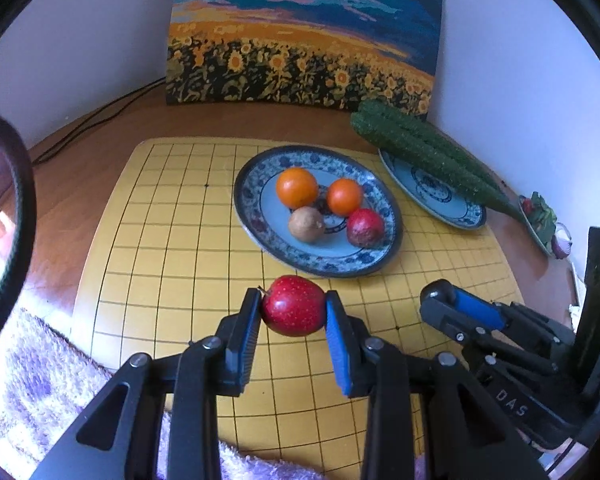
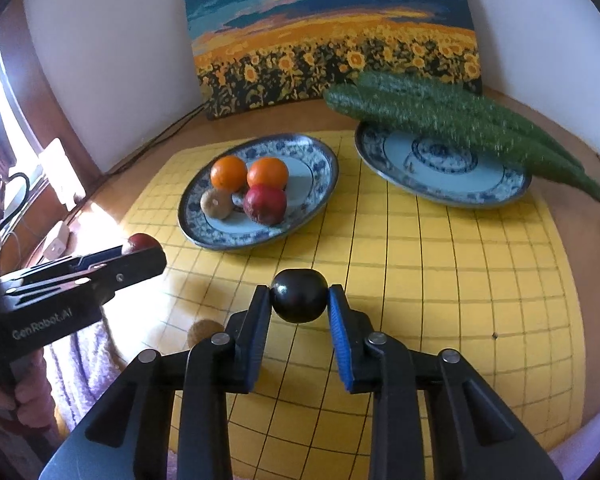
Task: Organize fruits
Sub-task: 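Carry the apple and plum onto the fruit plate and open both tools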
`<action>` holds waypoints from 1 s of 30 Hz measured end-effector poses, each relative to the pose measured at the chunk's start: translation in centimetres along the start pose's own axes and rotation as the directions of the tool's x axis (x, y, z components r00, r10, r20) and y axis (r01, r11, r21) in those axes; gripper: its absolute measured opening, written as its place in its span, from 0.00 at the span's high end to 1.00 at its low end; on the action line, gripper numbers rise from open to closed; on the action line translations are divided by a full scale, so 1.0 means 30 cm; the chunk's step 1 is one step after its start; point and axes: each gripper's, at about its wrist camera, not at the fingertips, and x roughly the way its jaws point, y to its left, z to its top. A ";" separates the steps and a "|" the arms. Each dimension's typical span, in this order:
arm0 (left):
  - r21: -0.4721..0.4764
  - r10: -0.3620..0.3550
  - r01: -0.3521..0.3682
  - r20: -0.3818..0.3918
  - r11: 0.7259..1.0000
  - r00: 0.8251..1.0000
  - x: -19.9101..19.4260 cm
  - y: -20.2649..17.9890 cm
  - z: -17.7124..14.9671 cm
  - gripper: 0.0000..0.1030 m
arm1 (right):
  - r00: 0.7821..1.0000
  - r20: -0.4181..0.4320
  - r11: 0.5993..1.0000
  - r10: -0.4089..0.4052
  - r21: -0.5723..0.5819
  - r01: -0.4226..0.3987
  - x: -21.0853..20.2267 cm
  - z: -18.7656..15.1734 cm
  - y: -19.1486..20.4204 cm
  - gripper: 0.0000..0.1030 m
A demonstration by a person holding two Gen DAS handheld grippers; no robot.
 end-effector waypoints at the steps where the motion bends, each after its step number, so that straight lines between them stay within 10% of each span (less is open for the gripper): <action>1: -0.001 0.004 -0.004 0.004 1.000 1.000 -0.001 -0.001 0.006 0.68 | 1.000 0.002 1.000 0.003 -0.009 -0.003 -0.004 0.008 0.002 0.71; 30: 0.001 0.066 -0.066 0.024 0.998 0.998 0.174 0.033 0.191 0.68 | 0.999 0.033 0.998 0.043 -0.051 -0.041 0.137 0.205 -0.037 0.71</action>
